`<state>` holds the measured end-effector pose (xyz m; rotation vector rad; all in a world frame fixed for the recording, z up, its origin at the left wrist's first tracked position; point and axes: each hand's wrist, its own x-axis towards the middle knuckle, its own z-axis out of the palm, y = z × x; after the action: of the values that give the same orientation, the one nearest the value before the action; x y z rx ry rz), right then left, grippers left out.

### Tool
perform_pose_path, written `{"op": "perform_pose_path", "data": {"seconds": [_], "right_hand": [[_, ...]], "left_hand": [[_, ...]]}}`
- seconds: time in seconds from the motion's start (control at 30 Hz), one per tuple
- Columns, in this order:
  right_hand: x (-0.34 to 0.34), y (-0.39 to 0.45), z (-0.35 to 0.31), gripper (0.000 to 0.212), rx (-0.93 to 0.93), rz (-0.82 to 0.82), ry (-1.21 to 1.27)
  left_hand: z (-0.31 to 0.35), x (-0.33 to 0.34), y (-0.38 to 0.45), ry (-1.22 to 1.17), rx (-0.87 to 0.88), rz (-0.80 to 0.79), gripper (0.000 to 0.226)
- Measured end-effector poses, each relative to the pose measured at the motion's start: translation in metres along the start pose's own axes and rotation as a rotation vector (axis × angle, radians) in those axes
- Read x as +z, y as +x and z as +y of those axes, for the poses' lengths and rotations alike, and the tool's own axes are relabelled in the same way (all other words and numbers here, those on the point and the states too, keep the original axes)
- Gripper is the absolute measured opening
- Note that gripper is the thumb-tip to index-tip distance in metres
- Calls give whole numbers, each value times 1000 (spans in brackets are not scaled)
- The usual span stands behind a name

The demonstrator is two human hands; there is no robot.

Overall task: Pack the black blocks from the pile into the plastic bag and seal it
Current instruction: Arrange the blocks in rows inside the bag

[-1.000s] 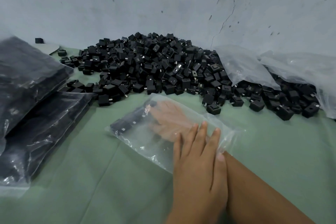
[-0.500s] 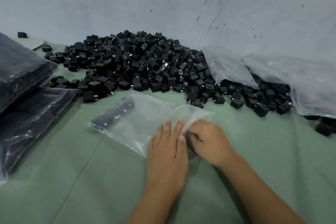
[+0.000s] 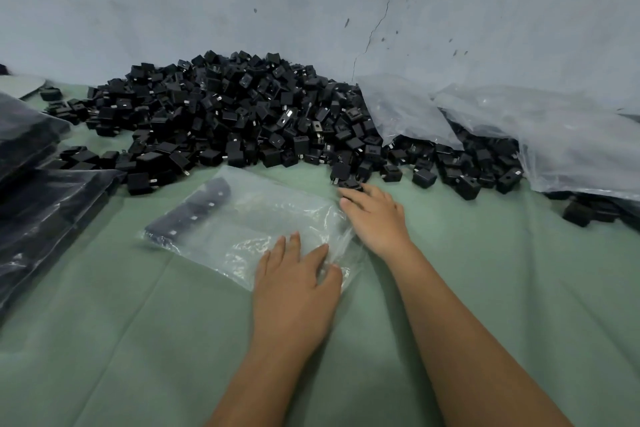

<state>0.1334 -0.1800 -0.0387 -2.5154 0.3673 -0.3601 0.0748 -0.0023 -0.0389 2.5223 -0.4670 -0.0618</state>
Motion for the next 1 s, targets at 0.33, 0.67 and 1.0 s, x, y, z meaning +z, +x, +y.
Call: {"op": "perform_pose_path", "data": {"seconds": [0.33, 0.67, 1.0], "right_hand": [[-17, -45, -2, 31, 199, 519, 791], [-18, -84, -21, 30, 25, 209, 858], [-18, -89, -19, 32, 51, 210, 639]], "left_hand": [[-4, 1, 1, -50, 28, 35, 48], [-1, -2, -4, -174, 41, 77, 56], [-3, -2, -6, -354, 34, 124, 45]]}}
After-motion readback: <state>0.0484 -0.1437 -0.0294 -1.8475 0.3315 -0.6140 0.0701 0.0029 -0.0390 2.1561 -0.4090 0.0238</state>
